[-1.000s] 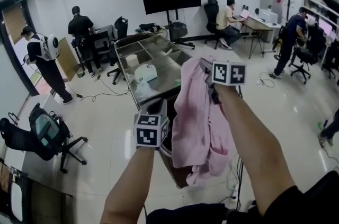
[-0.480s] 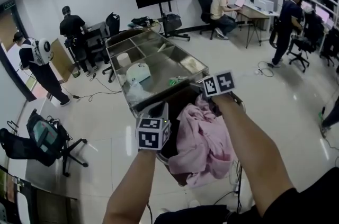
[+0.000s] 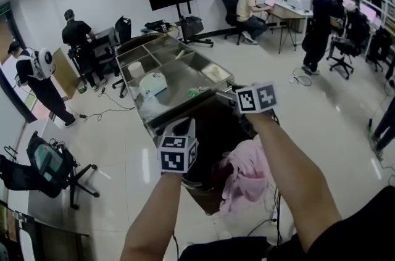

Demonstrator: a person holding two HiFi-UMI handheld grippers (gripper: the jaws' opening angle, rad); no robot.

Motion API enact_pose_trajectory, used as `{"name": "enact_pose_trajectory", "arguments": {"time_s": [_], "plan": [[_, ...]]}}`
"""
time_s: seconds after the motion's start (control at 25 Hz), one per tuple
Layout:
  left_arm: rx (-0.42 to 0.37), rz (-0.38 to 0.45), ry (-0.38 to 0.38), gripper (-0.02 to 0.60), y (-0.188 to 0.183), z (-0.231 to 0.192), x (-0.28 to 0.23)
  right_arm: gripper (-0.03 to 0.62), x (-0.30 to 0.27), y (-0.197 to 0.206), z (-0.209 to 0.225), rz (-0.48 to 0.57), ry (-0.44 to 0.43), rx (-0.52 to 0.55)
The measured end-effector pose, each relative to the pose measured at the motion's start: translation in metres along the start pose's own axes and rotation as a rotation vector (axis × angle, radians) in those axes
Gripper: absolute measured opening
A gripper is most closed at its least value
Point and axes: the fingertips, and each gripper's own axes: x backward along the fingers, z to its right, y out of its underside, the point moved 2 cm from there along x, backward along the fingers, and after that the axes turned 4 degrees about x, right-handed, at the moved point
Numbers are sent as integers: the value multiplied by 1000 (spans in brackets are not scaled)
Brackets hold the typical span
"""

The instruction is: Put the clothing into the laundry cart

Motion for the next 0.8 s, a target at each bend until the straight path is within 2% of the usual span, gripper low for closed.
{"name": "enact_pose_trajectory", "arguments": {"time_s": [0.28,0.44,0.64,0.72,0.8], "plan": [[-13,10,12,0,1,11,12,307,43,-1,-31,72,-39,31],[-7,19,22,0,1,19,20,307,62,5,-39,82,-21,34],[-32,32,80,0,-1,43,42,300,93,14,-53,106,19,25],[-48,45,111,0,-5,52,54,221,107,18,-62,125,41,24],[-64,50,142,0,-4,61,66,85,122,25,-68,145,84,14]]}}
